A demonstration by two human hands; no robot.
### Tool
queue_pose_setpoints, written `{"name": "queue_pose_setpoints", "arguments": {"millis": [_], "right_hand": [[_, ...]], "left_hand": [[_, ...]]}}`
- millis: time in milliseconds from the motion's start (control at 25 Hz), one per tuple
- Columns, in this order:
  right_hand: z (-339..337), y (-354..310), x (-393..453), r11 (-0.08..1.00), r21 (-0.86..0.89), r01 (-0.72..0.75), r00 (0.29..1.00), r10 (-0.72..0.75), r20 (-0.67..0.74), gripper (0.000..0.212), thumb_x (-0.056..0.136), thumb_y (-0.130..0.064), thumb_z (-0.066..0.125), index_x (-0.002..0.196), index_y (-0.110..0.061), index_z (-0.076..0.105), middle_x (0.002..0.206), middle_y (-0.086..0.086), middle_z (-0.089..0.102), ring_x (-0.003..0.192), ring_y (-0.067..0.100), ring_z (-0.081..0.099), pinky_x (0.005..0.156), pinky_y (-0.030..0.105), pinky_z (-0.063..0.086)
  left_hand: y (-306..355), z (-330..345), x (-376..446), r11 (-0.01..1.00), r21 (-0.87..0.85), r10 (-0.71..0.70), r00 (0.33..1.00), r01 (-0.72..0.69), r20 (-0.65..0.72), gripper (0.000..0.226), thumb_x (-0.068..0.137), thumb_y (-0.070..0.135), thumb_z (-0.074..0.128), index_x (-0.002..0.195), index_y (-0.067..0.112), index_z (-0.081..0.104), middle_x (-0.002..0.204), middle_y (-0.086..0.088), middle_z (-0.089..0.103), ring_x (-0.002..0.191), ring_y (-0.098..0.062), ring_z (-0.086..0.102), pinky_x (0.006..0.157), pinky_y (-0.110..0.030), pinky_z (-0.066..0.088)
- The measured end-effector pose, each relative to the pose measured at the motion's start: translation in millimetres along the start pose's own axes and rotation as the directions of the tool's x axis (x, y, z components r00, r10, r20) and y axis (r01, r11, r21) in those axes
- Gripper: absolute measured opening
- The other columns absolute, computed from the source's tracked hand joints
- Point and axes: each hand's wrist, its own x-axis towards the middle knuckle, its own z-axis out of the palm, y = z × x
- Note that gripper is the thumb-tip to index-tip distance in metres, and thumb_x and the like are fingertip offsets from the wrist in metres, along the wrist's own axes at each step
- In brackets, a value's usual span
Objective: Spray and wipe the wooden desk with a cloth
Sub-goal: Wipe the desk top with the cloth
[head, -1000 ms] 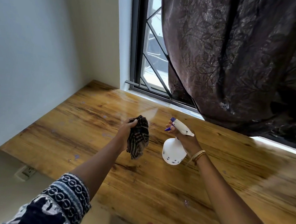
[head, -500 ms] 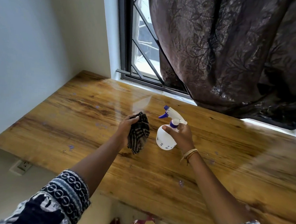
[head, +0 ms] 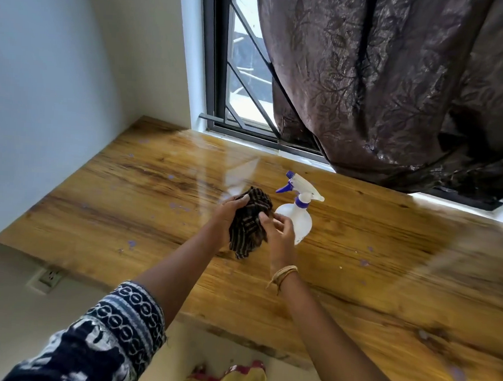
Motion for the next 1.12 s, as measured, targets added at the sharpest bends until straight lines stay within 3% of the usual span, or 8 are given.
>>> {"name": "queue_pose_setpoints", "arguments": {"millis": [80, 200, 400, 520, 600, 840, 1000, 1120], "right_hand": [[23.1, -1.6, -0.3, 0.999, 0.022, -0.038, 0.993, 0.035, 0.114, 0.05, 0.088, -0.034, 0.072, 0.131, -0.017, 0.051, 0.118, 0.002, 0.063, 0.109, 0.018, 0.062, 0.095, 0.037, 0.054], [59.6, -3.1, -1.1, 0.999, -0.054, 0.002, 0.98, 0.009, 0.197, 0.048, 0.087, -0.026, 0.073, 0.13, -0.017, 0.054, 0.117, 0.002, 0.065, 0.107, 0.018, 0.063, 0.088, 0.033, 0.055], [121.5, -11.3, 0.1, 0.997, -0.037, -0.071, 0.938, 0.08, 0.337, 0.032, 0.075, -0.028, 0.083, 0.101, -0.028, 0.065, 0.109, 0.008, 0.071, 0.103, 0.027, 0.068, 0.091, 0.047, 0.057], [151.3, -16.2, 5.3, 0.969, 0.036, -0.243, 0.858, 0.198, 0.475, 0.052, 0.067, -0.027, 0.087, 0.113, -0.011, 0.069, 0.111, 0.019, 0.072, 0.103, 0.037, 0.068, 0.093, 0.056, 0.054], [164.7, -21.9, 10.1, 0.919, 0.024, -0.393, 0.752, 0.306, 0.583, 0.066, 0.067, -0.027, 0.087, 0.123, -0.001, 0.062, 0.116, 0.025, 0.068, 0.104, 0.041, 0.067, 0.096, 0.056, 0.051], [190.0, -37.3, 31.4, 0.851, 0.053, -0.523, 0.615, 0.333, 0.714, 0.046, 0.072, -0.023, 0.065, 0.114, -0.004, 0.062, 0.097, 0.018, 0.071, 0.087, 0.034, 0.066, 0.089, 0.046, 0.05], [202.9, -34.8, 52.1, 0.851, -0.01, -0.525, 0.614, 0.387, 0.687, 0.057, 0.066, -0.024, 0.069, 0.117, 0.001, 0.061, 0.1, 0.019, 0.07, 0.089, 0.034, 0.065, 0.095, 0.047, 0.049], [216.4, -44.1, 68.3, 0.871, -0.028, -0.491, 0.703, 0.415, 0.577, 0.066, 0.062, -0.026, 0.07, 0.121, 0.001, 0.06, 0.101, 0.018, 0.066, 0.09, 0.034, 0.061, 0.092, 0.047, 0.05]], "left_hand": [[5.9, -11.1, -3.0, 1.0, 0.01, -0.016, 1.0, 0.016, -0.004, 0.037, 0.094, 0.032, 0.061, 0.125, 0.012, 0.062, 0.121, -0.023, 0.065, 0.11, -0.041, 0.064, 0.088, -0.05, 0.055], [23.5, -37.1, -12.4, 0.999, 0.03, 0.013, 1.0, -0.012, -0.025, 0.035, 0.096, 0.032, 0.059, 0.123, 0.01, 0.064, 0.121, -0.024, 0.065, 0.107, -0.041, 0.065, 0.084, -0.047, 0.057], [62.5, -100.9, -31.6, 0.994, -0.043, 0.097, 0.993, -0.1, -0.067, 0.033, 0.097, 0.024, 0.058, 0.124, 0.005, 0.062, 0.12, -0.024, 0.065, 0.099, -0.036, 0.067, 0.077, -0.044, 0.06], [82.5, -132.2, -39.8, 0.992, -0.028, 0.12, 0.986, -0.124, -0.117, 0.031, 0.096, 0.019, 0.059, 0.125, 0.007, 0.062, 0.113, -0.019, 0.069, 0.094, -0.033, 0.069, 0.077, -0.042, 0.059], [90.4, -145.1, -41.2, 0.99, -0.009, 0.136, 0.98, -0.139, -0.148, 0.029, 0.095, 0.015, 0.06, 0.124, 0.009, 0.063, 0.11, -0.016, 0.07, 0.093, -0.031, 0.068, 0.078, -0.041, 0.058], [106.9, -164.7, -30.4, 0.977, -0.046, 0.195, 0.955, -0.21, -0.224, 0.03, 0.094, 0.017, 0.063, 0.122, 0.006, 0.063, 0.115, -0.019, 0.069, 0.099, -0.032, 0.068, 0.079, -0.041, 0.056], [121.7, -185.7, -25.0, 0.867, 0.454, 0.377, 0.865, -0.204, -0.331, 0.023, 0.099, 0.026, 0.054, 0.115, 0.012, 0.065, 0.111, -0.012, 0.067, 0.09, -0.022, 0.064, 0.069, -0.032, 0.053], [128.7, -222.7, -22.1, 0.542, 0.839, 0.547, 0.779, -0.05, -0.306, 0.029, 0.101, 0.027, 0.048, 0.122, 0.013, 0.063, 0.122, -0.007, 0.064, 0.108, -0.022, 0.059, 0.083, -0.031, 0.045]]}}
